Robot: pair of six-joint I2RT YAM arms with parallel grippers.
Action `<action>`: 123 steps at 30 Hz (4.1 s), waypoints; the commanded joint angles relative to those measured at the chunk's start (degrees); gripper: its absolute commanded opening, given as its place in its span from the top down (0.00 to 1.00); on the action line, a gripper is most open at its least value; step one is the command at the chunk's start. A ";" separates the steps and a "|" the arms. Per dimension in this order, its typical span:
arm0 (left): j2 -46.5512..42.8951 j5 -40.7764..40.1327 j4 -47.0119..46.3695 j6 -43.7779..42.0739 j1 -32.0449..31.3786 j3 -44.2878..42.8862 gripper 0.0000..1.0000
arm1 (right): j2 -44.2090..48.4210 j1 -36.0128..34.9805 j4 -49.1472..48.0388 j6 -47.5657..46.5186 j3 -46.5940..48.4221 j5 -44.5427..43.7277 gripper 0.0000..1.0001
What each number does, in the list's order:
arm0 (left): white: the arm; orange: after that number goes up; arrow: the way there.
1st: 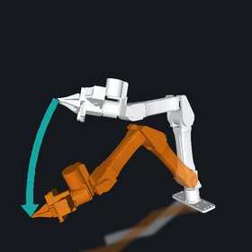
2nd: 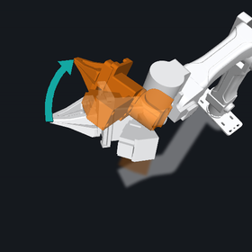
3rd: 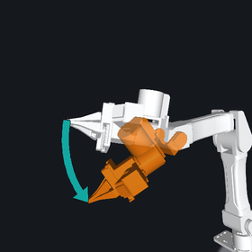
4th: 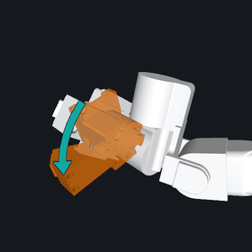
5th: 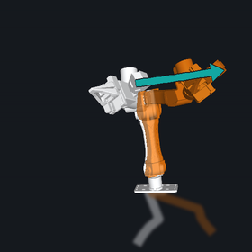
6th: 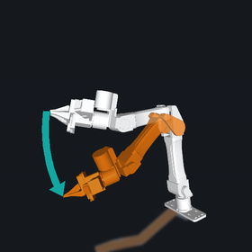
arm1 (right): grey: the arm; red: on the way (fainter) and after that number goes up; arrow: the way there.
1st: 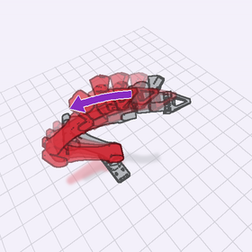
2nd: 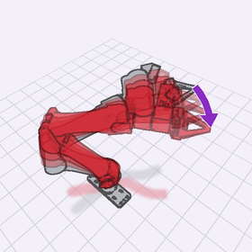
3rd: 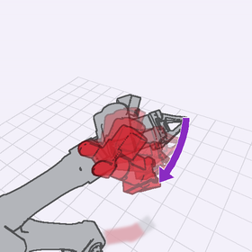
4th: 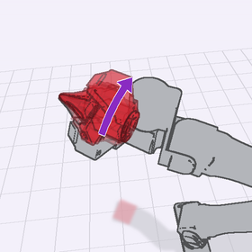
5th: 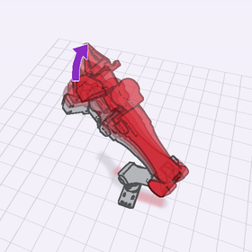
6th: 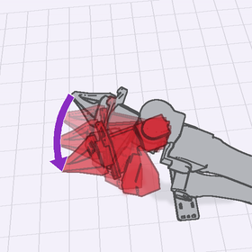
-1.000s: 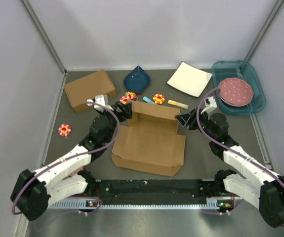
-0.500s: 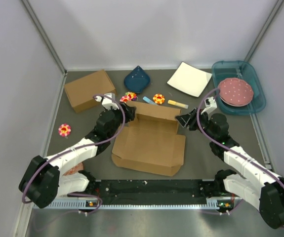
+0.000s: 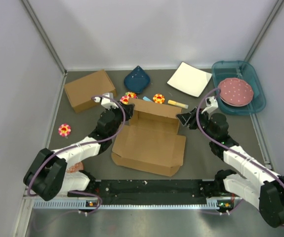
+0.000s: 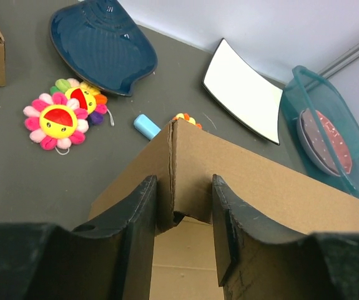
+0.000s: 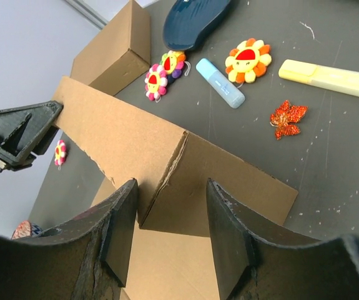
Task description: Fold the paper box
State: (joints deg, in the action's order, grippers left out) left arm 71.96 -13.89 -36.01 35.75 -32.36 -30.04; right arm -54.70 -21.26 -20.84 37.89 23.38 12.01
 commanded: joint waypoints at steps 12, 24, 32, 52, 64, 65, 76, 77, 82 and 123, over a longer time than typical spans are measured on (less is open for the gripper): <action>3.54 4.22 11.22 2.57 -0.25 5.96 0.93 | -2.69 -0.72 10.03 -3.00 -4.13 -3.04 0.59; -3.32 1.94 18.60 5.91 -0.34 5.78 0.94 | -4.89 1.13 7.66 1.13 0.61 1.43 0.36; -6.31 -0.26 21.68 5.56 -0.34 5.79 0.92 | -10.25 2.71 4.32 1.75 2.11 4.69 0.47; -1.92 1.41 17.47 6.88 -0.34 11.93 0.92 | -11.84 3.68 -1.84 2.37 -11.95 7.06 0.50; -3.93 -0.25 18.42 6.88 -0.16 8.96 0.79 | -5.16 3.68 7.55 2.98 -4.14 6.45 0.31; -4.20 -0.96 19.91 6.88 -0.16 8.17 0.73 | -4.81 3.68 8.44 2.98 -1.78 6.10 0.29; -4.20 -1.05 24.41 6.53 0.98 -1.51 0.38 | -6.03 3.77 13.54 2.01 9.40 5.57 0.21; -4.20 -1.14 24.32 6.53 1.07 -1.86 0.37 | -6.30 3.85 13.55 2.01 10.02 5.57 0.21; -4.11 -0.97 24.49 6.62 1.68 -3.88 0.33 | -7.26 3.94 12.93 2.19 11.43 5.74 0.19; 3.88 7.56 15.71 8.37 5.38 -0.28 0.89 | -12.10 7.63 1.77 4.65 2.29 8.73 0.43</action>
State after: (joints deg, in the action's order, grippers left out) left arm 72.49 -8.23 -27.73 45.17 -27.14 -34.52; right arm -66.00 -14.35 -21.80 44.53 28.88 22.83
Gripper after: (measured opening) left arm 0.225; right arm 0.599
